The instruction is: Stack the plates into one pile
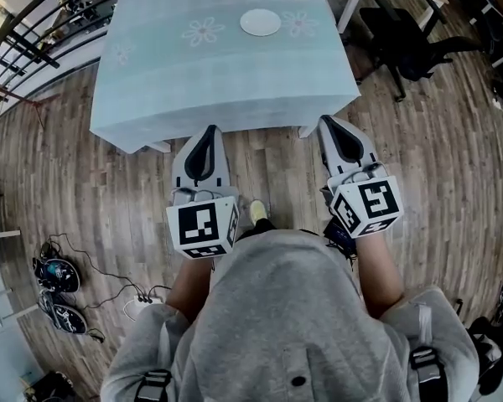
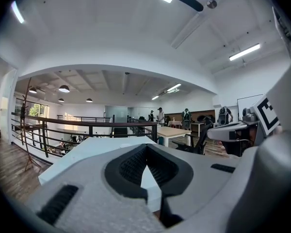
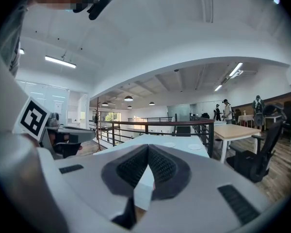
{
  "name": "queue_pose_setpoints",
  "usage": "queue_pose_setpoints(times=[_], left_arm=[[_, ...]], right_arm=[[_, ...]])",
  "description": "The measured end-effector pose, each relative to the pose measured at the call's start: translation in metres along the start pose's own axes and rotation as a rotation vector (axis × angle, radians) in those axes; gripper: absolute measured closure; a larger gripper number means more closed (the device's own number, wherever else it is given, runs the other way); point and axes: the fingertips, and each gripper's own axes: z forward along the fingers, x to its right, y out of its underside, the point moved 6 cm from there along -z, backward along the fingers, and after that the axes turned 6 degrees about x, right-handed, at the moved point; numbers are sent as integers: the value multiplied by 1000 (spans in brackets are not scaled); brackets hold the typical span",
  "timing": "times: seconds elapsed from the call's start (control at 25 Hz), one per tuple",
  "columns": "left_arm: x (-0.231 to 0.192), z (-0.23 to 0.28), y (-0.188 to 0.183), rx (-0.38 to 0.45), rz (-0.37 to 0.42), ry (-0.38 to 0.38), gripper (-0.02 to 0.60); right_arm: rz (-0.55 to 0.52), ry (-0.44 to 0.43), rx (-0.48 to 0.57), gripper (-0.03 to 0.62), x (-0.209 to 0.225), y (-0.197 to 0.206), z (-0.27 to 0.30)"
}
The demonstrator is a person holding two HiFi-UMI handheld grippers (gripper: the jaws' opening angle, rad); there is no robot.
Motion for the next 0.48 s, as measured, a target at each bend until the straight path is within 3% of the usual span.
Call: queue_pose_setpoints(times=[0.48], left_arm=[[-29, 17, 4, -1, -9, 21, 569]], right_arm=[[-27, 1, 6, 568, -11, -2, 36]])
